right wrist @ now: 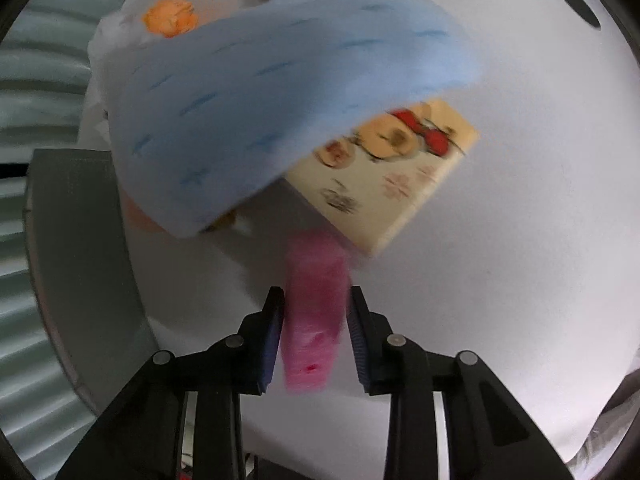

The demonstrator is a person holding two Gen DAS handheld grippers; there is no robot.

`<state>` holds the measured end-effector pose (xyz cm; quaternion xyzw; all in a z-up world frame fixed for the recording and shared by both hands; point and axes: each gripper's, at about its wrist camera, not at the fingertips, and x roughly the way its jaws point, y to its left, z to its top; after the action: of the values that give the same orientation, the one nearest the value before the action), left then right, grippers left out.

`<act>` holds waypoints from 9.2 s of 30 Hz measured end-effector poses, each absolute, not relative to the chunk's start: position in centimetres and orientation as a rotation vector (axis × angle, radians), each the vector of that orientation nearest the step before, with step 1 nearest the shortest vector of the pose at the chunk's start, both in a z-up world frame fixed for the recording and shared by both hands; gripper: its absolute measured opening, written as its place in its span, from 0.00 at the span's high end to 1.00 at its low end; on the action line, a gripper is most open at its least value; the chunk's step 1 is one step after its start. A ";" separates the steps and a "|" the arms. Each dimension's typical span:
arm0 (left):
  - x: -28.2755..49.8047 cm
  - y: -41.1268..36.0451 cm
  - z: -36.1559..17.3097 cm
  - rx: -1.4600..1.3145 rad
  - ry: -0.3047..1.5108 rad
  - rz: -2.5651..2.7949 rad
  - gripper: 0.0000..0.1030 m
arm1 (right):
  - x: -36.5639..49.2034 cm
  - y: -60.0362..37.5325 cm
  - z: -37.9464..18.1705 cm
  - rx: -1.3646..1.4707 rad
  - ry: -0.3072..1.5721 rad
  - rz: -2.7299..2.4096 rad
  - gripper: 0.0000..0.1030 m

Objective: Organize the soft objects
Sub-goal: 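Grasp the pink sponge with the right tool while the left tool grasps the white cloth item, then carry the pink sponge and white cloth item with both tools over the box, then open both tools to drop the sponge and white cloth into the box, then withdraw both tools from the box toward the table pile, then grasp the light blue patterned cloth with the right tool while the left tool grasps the pink knit cup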

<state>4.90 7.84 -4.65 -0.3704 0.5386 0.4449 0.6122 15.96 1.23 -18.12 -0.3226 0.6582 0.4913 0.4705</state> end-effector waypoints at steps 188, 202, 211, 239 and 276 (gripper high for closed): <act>-22.7 9.3 -5.3 -1.083 0.993 1.165 0.07 | -10.0 2.0 -8.4 -1.171 1.380 1.620 0.23; -23.0 6.8 -2.1 -1.107 0.947 1.175 0.01 | -4.8 1.0 -5.2 -1.042 1.333 1.564 0.00; -19.1 2.1 -1.8 -1.143 1.012 1.066 0.01 | 1.0 -2.3 -7.1 -1.008 1.417 1.412 0.00; -5.1 0.6 -1.8 -1.020 1.177 0.971 0.01 | 17.0 5.4 -14.0 -0.453 1.765 1.089 0.00; 4.0 9.8 -15.7 -1.193 1.266 1.138 0.01 | 23.5 -4.5 -17.0 -0.665 1.573 1.030 0.79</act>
<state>4.05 9.80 -15.75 -0.4947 0.5250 0.4718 0.5070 23.50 -4.52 -17.00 -0.2799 0.6627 0.4336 0.5427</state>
